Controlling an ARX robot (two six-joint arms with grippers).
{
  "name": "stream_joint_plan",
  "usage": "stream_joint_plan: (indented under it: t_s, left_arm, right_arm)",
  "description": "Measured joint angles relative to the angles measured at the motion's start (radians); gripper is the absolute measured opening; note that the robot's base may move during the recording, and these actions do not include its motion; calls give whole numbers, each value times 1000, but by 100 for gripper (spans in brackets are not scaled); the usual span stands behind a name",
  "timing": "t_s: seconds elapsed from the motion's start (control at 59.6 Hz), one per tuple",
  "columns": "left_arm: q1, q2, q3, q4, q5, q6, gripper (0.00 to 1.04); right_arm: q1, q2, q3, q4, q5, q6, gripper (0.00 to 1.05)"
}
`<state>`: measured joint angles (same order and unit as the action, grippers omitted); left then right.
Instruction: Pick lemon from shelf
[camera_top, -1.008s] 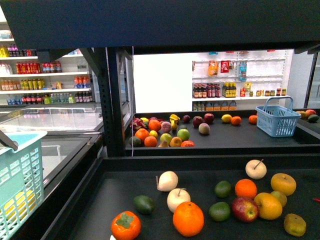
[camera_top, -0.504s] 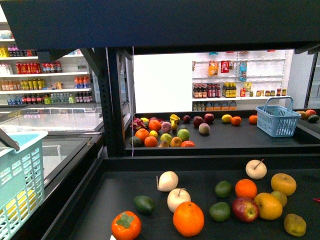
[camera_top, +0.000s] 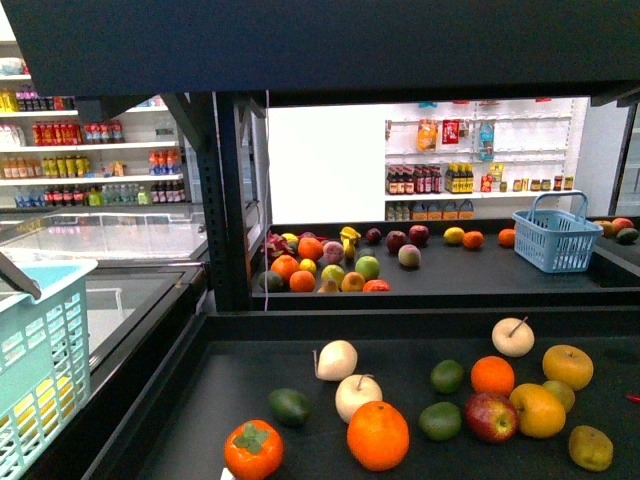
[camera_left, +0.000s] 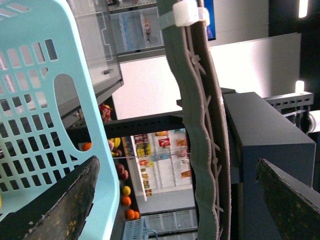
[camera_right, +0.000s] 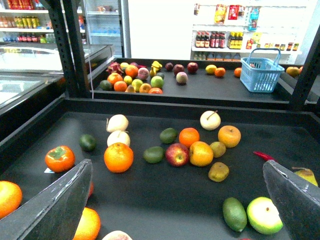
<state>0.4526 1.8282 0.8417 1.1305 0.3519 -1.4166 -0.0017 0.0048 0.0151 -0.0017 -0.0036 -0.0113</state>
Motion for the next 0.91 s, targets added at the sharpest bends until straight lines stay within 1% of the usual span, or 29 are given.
stream_joint_plan:
  t_s: [0.118, 0.185, 0.235, 0.252, 0.285, 0.319, 0.369, 0.386, 0.453, 0.47, 0.504, 0.554, 0.588, 0.621, 0.655, 0.705, 0.739, 0.756, 0.789, 0.823, 0.84, 0.907]
  left_arm:
    - [-8, -103, -6, -187, -5, 122, 97]
    - [-18, -180, -5, -331, -23, 225, 97]
    - [-29, -252, -3, -471, -49, 343, 97]
    - [-35, -290, 0, -539, -63, 394, 97]
    - [-43, -342, 2, -625, -86, 492, 97]
    - [-51, -383, 7, -692, -110, 551, 97]
    - [-67, -478, 15, -820, -150, 711, 97]
    - [-71, -494, 15, -840, -152, 736, 97]
    - [-111, -638, 16, -974, -185, 928, 97]
    - [-118, -657, 16, -986, -188, 939, 97]
    - [-145, -734, 16, -1045, -193, 1032, 97]
    - [-189, -850, 15, -1130, -210, 1118, 97]
    - [-213, -908, 8, -1154, -217, 1174, 96]
    - [-248, -991, -22, -1159, -196, 1234, 89]
    - [-284, -1060, -53, -1177, -225, 1279, 84]
    - [-380, -1202, -136, -1236, -315, 1337, 74]
    - [-424, -1297, -193, -1283, -328, 1360, 67]
    - [-430, -1320, -207, -1294, -327, 1363, 65]
    - [-443, -1402, -266, -1308, -333, 1378, 58]
    - [-447, -1463, -315, -1304, -343, 1387, 51]
    - [-447, -1474, -325, -1301, -346, 1389, 49]
    - [-448, -1535, -394, -1271, -352, 1395, 34]
  right_arm:
    - [0, 0, 0, 0, 0, 0, 102]
    - [0, 0, 0, 0, 1, 0, 102]
    - [0, 0, 0, 0, 0, 0, 102]
    - [0, 0, 0, 0, 0, 0, 102]
    - [0, 0, 0, 0, 0, 0, 102]
    - [0, 0, 0, 0, 0, 0, 102]
    - [0, 0, 0, 0, 0, 0, 102]
    - [0, 0, 0, 0, 0, 0, 102]
    - [0, 0, 0, 0, 0, 0, 102]
    - [0, 0, 0, 0, 0, 0, 102]
    - [0, 0, 0, 0, 0, 0, 102]
    - [0, 0, 0, 0, 0, 0, 102]
    - [0, 0, 0, 0, 0, 0, 102]
    - [0, 0, 0, 0, 0, 0, 102]
    - [0, 0, 0, 0, 0, 0, 102]
    - [0, 0, 0, 0, 1, 0, 102]
    - [0, 0, 0, 0, 0, 0, 102]
    - [0, 0, 0, 0, 0, 0, 102]
    - [0, 0, 0, 0, 1, 0, 102]
    - [0, 0, 0, 0, 1, 0, 102]
    - [0, 0, 0, 0, 1, 0, 102]
    - [0, 0, 0, 0, 0, 0, 102]
